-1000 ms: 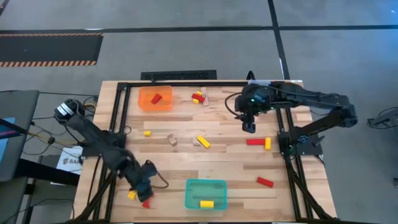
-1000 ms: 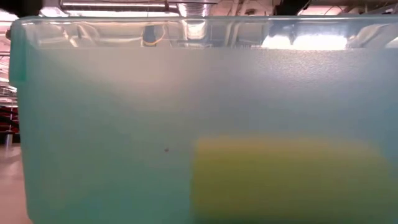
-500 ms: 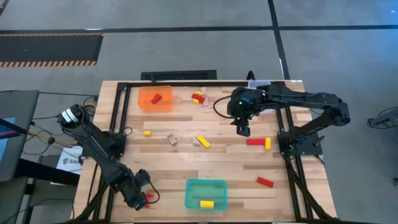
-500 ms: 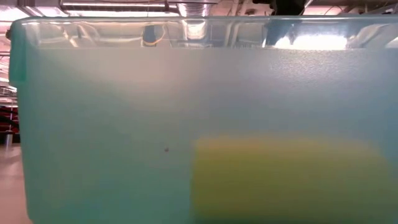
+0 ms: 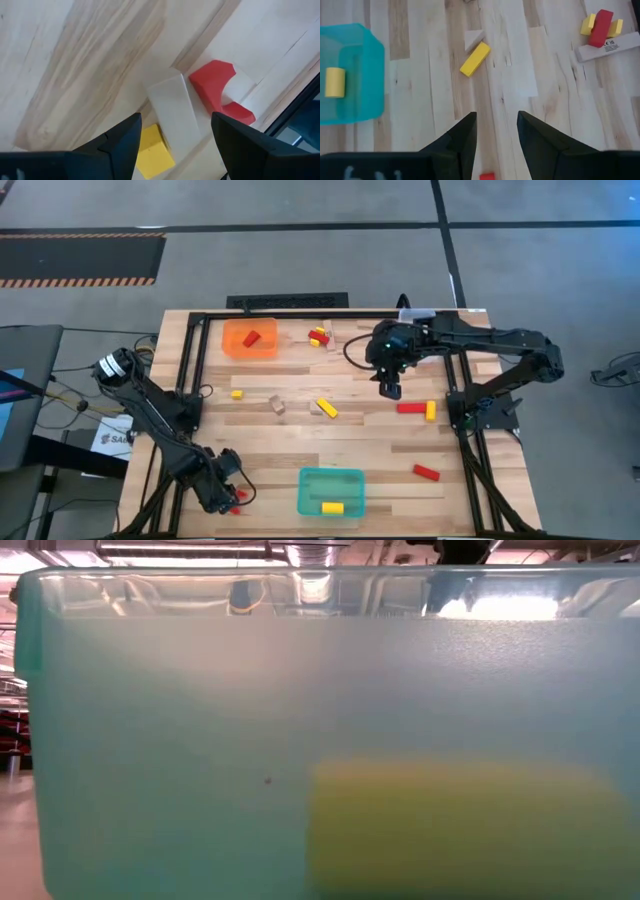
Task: Sort & place blocks by color
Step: Put the brown block into the brown bin
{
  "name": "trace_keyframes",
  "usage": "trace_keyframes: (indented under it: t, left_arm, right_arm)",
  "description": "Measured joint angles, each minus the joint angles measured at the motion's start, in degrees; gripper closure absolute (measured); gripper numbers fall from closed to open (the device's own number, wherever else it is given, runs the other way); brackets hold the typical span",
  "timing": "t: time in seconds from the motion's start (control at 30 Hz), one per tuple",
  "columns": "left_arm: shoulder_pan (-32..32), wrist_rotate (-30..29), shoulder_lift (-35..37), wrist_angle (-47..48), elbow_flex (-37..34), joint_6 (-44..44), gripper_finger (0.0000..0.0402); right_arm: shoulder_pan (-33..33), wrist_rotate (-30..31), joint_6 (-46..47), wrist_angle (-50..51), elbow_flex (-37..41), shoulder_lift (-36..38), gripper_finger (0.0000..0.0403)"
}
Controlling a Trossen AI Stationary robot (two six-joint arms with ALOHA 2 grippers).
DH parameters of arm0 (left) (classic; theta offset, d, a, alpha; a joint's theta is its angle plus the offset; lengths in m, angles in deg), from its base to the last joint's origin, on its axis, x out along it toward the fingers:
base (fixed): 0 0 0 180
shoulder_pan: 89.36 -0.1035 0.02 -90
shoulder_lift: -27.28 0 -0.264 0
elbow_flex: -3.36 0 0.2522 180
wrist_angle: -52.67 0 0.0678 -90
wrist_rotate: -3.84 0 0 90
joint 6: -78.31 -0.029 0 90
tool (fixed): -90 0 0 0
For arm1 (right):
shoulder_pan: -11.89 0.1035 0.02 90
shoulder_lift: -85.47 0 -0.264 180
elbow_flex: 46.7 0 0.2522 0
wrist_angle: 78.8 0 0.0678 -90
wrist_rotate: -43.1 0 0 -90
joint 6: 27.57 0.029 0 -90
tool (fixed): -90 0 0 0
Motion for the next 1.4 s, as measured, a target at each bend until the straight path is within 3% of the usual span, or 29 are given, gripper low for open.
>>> trace_keyframes:
  t: [0.37,0.7,0.8,0.93,1.0,1.1,1.23,1.4]
  left_arm:
    - [0.0,5.9,-7.9,-4.7,0.0,-0.4,0.0173]
    - [0.0,6.2,-10.7,-5.0,0.2,-0.1,0.0179]
    - [0.0,6.2,-10.6,-4.6,0.1,-0.1,0.0213]
    - [-0.5,7.4,-10.6,-3.3,0.3,-1.2,0.0298]
    - [-1.1,7.7,-10.6,0.0,1.4,-3.5,0.03]
    - [-3.1,3.1,-8.0,10.5,3.3,-7.0,0.03]
    - [-8.0,-7.7,-0.4,20.3,4.8,-7.7,0.03]
    - [-16.0,-23.6,12.0,22.8,5.1,-8.0,0.03]
  right_arm:
    - [0.0,0.0,1.4,0.0,0.0,0.0,0.024]
    - [0.0,0.0,1.5,0.0,0.0,0.0,0.024]
    - [0.0,0.0,1.5,0.0,0.0,0.0,0.024]
    - [0.0,0.0,1.5,0.0,0.0,0.0,0.024]
    - [0.0,0.0,1.5,0.0,0.0,0.0,0.024]
    - [0.0,0.0,1.5,0.0,0.0,0.0,0.024]
    - [0.0,0.0,1.5,0.0,0.0,0.4,0.024]
    - [0.0,0.0,2.0,1.3,-0.1,1.7,0.024]
